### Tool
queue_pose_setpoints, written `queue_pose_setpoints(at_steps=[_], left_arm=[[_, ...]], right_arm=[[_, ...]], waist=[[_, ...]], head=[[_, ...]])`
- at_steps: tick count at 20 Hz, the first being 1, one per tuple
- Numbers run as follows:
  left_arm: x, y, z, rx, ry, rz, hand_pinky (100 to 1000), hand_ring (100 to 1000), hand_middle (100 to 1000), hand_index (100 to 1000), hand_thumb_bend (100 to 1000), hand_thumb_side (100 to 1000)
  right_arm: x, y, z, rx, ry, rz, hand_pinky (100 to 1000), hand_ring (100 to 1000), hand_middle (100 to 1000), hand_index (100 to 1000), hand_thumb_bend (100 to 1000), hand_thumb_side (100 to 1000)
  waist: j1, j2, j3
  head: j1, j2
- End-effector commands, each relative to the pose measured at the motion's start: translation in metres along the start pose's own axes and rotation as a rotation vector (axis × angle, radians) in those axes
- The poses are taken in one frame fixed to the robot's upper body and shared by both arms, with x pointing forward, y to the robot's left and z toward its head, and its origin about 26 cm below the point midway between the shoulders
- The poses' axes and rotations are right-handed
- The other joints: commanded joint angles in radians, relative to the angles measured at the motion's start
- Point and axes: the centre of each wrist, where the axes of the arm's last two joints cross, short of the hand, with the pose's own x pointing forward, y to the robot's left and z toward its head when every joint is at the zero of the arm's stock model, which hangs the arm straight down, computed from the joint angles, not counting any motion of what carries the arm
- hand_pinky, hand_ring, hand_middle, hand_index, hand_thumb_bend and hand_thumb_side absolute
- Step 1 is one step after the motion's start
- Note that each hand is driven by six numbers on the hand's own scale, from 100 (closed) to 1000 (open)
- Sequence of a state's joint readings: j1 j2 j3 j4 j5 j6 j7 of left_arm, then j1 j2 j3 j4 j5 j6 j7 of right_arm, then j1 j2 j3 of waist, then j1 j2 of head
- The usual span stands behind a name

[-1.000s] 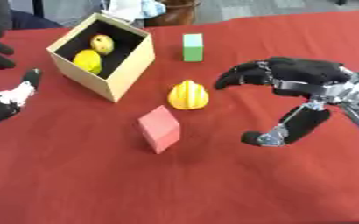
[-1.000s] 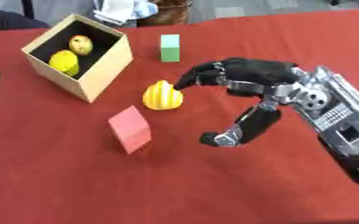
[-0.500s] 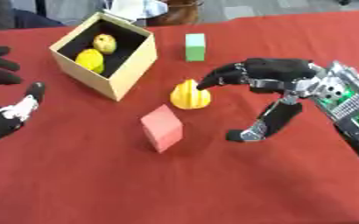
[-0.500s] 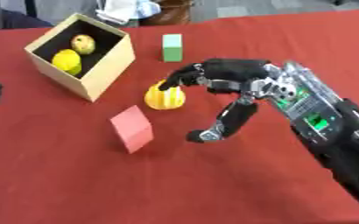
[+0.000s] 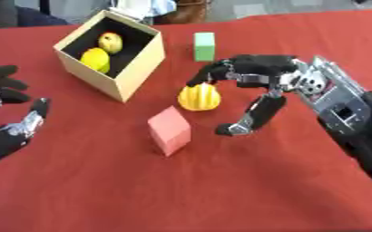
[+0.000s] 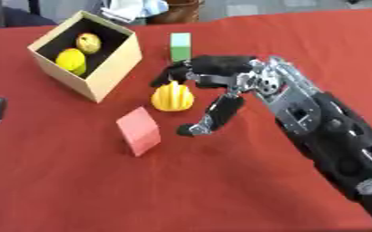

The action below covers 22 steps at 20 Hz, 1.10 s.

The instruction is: Pick up objects on the table and place them in the box.

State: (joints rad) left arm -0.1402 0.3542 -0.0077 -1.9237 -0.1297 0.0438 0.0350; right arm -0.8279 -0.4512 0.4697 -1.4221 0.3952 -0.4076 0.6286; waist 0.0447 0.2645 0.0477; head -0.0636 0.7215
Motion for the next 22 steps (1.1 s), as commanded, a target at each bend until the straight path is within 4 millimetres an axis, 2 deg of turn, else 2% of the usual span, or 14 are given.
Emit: queue_pose_setpoints(at_steps=[1, 9, 22], left_arm=[[0.003, 0.001, -0.002, -0.007, -0.016, -0.004, 691, 586, 590, 823, 409, 247], [0.0, -0.002, -0.002, -0.011, -0.006, -0.001, 691, 586, 590, 823, 406, 253], [-0.001, -0.005, -0.003, -0.022, -0.006, 0.008, 691, 586, 589, 824, 399, 253]], right_arm=[[-0.002, -0.005, -0.006, 0.003, -0.003, 0.01, 769, 850, 852, 952, 359, 376], [-0.008, 0.009, -0.016, 0.017, 0.0, -0.025, 761, 837, 841, 952, 345, 384], [-0.015, 0.019, -0.032, 0.01, -0.002, -0.049, 754, 830, 837, 952, 340, 388]], waist=[[-0.004, -0.035, 0.002], [-0.009, -0.033, 0.007], [-0.007, -0.032, 0.015]], head=[[-0.006, 0.006], [-0.007, 0.009], [-0.02, 0.014]])
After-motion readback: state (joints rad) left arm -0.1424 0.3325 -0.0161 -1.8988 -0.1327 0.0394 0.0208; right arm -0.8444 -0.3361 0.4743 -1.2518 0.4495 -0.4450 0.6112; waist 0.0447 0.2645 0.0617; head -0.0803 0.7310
